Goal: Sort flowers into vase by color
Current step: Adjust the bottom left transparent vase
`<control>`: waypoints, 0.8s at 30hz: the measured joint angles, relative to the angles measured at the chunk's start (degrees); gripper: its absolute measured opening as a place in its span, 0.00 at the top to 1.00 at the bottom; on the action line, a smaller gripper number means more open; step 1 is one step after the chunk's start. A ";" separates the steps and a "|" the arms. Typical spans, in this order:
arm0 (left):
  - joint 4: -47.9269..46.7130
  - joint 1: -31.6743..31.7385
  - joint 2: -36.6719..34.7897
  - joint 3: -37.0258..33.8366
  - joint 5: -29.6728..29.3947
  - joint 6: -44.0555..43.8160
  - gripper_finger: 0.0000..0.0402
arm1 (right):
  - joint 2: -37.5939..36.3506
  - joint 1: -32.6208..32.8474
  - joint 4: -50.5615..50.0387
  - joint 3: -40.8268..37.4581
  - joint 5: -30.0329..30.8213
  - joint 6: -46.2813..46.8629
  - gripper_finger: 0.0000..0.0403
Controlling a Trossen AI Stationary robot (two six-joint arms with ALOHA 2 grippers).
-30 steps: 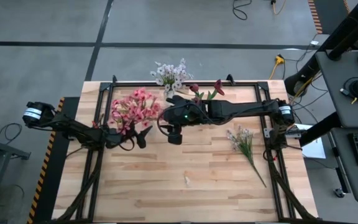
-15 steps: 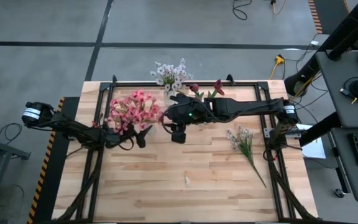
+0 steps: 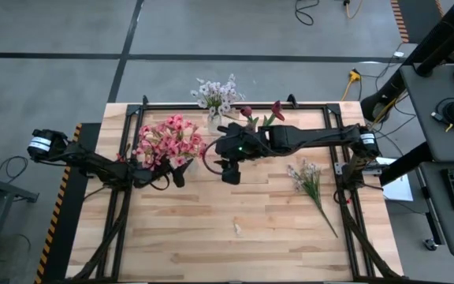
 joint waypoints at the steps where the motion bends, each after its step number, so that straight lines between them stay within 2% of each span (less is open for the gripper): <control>1: 0.00 -0.01 0.00 0.00 0.03 0.00 0.31 | 0.00 0.00 0.34 -1.11 0.01 0.65 0.56; 4: -0.02 -0.01 0.00 0.00 0.23 0.00 0.31 | 0.00 0.00 3.18 -4.94 -0.01 2.24 0.56; 7: -0.02 -0.01 0.00 0.00 0.23 0.00 0.31 | -0.02 0.12 10.84 -10.59 0.00 2.32 0.56; 17: -0.02 0.01 0.00 0.00 0.62 -1.49 0.31 | -0.02 0.70 52.08 -34.51 -0.01 0.52 0.64; 22: 0.00 -0.01 0.00 0.00 0.66 -1.66 0.31 | 1.08 0.63 68.58 -40.90 1.30 -0.41 0.70; 24: 0.00 0.01 0.00 0.00 1.11 -2.14 0.31 | 2.43 0.63 70.73 -41.81 2.17 -0.73 0.72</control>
